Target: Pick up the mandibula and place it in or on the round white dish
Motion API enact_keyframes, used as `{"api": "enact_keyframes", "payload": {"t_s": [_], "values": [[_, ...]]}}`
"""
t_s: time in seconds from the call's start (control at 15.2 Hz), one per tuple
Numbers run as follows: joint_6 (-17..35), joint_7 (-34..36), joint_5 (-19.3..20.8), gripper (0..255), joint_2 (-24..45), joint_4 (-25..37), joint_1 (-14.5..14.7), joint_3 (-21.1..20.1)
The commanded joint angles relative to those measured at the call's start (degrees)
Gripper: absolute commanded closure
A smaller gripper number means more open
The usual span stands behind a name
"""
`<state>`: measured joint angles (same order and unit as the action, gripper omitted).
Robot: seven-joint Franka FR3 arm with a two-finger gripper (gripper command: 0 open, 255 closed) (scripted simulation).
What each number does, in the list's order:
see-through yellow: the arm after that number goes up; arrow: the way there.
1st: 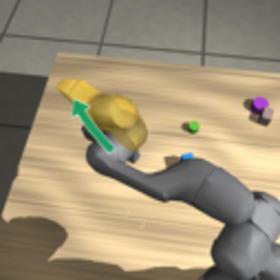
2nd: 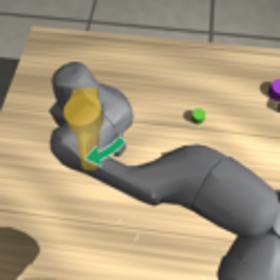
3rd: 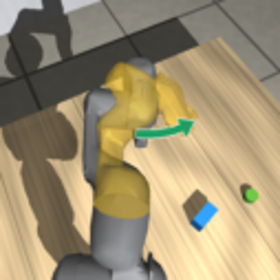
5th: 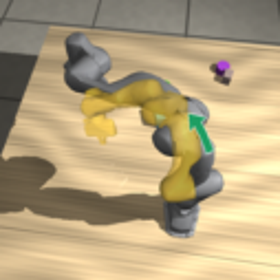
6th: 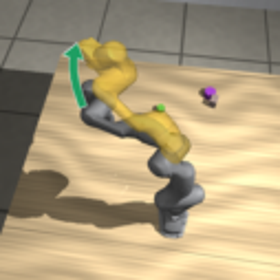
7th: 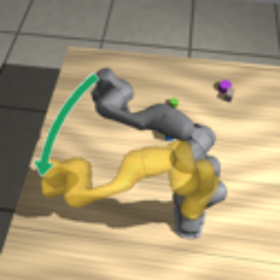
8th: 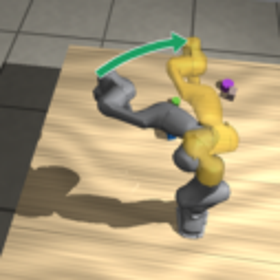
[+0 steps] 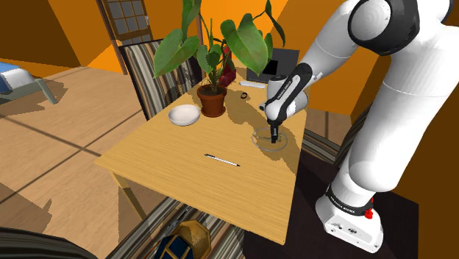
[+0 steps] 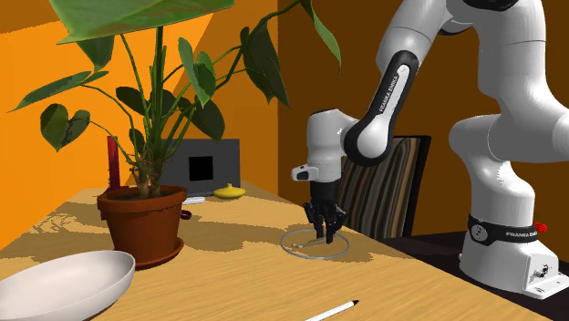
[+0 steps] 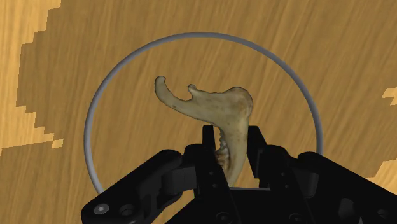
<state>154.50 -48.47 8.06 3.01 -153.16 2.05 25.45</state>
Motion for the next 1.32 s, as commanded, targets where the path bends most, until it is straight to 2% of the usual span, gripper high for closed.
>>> {"api": "enact_keyframes", "payload": {"t_s": [0.0,0.13,0.2,0.53,0.79,1.25], "values": [[0.1,0.0,-0.1,255,0.1,0.0,0.0,0.0],[0.1,0.0,-0.1,255,0.1,0.0,0.0,0.0],[0.1,0.0,0.0,0,0.1,0.0,0.0,0.0],[0.1,0.0,-0.1,0,0.1,0.0,0.0,0.0],[-9.3,3.5,4.7,0,-8.8,0.9,0.2,0.1],[-9.3,3.4,4.7,0,-8.8,0.9,0.0,0.0]]}}
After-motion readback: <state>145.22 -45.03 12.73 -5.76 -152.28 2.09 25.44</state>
